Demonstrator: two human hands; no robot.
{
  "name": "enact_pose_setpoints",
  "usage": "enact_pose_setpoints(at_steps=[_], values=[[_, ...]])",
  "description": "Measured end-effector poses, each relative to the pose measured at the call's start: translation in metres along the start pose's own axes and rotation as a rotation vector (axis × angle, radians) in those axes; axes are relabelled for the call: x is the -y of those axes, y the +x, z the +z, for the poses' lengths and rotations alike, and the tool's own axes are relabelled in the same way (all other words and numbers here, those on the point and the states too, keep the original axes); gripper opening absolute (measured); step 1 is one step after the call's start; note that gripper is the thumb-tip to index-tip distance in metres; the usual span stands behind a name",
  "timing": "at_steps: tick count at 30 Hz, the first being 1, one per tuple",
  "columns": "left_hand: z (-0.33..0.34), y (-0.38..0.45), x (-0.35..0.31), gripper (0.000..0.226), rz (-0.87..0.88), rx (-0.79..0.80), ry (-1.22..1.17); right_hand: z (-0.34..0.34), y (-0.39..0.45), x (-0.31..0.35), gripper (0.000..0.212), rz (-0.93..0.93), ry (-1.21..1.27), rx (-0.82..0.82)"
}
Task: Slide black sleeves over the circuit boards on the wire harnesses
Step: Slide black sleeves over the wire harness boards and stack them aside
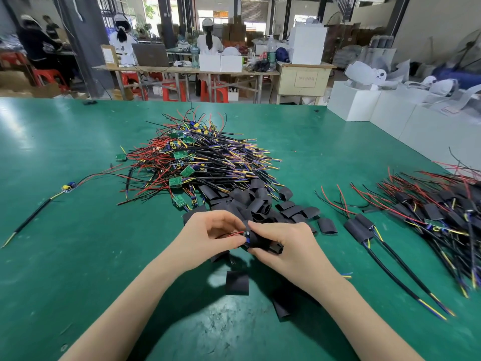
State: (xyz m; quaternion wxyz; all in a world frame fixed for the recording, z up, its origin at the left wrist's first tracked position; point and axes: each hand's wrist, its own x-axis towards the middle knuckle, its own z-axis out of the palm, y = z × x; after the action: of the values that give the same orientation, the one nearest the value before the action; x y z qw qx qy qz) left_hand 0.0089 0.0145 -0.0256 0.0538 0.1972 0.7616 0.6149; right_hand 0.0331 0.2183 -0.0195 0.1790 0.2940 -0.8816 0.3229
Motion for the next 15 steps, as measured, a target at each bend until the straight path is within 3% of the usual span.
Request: enact_pose_setpoints(at_steps=[15], values=[[-0.0016,-0.0012,-0.0021,0.020,0.058,0.001,0.037,0.0045,-0.0006,-0.0034,0.040,-0.028,0.003,-0.003]])
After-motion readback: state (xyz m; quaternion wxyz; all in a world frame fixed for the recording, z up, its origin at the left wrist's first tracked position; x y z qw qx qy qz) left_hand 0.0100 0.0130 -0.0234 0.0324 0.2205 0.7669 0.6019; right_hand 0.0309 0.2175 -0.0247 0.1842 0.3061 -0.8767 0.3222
